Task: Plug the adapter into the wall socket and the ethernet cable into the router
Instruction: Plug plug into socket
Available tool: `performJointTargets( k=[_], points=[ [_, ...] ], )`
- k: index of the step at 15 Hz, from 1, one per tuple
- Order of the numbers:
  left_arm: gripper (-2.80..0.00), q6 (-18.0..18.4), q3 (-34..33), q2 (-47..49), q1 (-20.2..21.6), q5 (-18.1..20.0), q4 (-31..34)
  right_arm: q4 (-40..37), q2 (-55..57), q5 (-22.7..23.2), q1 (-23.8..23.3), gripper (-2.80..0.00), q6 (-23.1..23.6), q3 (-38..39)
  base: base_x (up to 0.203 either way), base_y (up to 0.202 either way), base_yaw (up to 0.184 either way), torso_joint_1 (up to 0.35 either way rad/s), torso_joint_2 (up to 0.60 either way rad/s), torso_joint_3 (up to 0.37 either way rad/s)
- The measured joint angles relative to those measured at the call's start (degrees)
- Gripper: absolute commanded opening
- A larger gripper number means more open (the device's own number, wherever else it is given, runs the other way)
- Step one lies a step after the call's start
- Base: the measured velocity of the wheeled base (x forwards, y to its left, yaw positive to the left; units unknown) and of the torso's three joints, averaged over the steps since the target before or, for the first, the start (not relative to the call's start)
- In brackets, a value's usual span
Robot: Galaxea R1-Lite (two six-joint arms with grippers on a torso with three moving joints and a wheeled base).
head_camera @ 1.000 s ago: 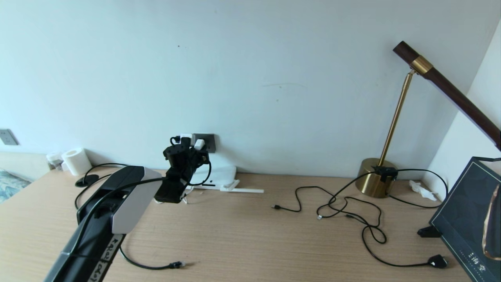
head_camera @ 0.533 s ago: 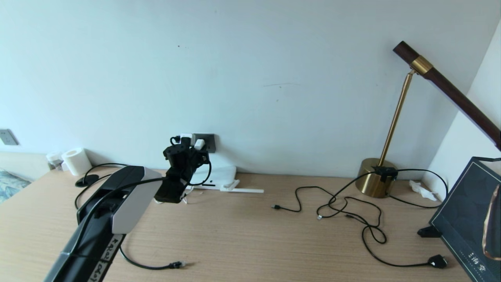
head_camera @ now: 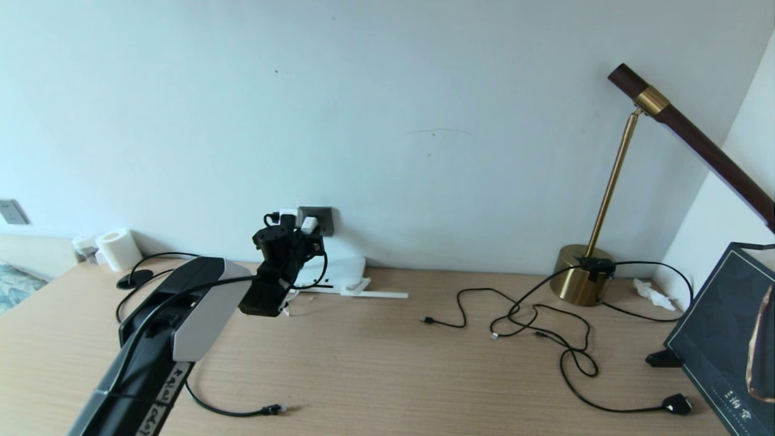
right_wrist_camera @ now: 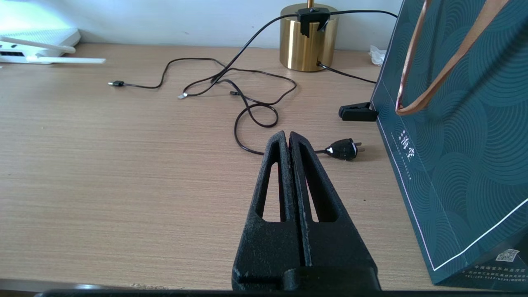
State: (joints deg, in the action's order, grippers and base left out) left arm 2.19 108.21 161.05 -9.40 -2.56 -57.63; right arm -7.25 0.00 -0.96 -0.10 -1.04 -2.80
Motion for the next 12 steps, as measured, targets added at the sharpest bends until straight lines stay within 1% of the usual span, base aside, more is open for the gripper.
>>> performJointTargets(
  k=[3, 12],
  points=[
    [-2.8, 0.0, -0.7, 0.0, 0.0, 0.1, -0.9, 0.0, 0.0, 0.0, 0.0, -2.8, 0.0, 0.0, 0.0, 0.0, 0.0, 0.0, 0.0, 0.0],
    [-2.8, 0.0, -0.6, -0.4, 0.7, -0.1, -0.6, 0.0, 0.0, 0.0, 0.0, -2.8, 0.0, 0.0, 0.0, 0.0, 0.0, 0.0, 0.0, 0.0]
  ],
)
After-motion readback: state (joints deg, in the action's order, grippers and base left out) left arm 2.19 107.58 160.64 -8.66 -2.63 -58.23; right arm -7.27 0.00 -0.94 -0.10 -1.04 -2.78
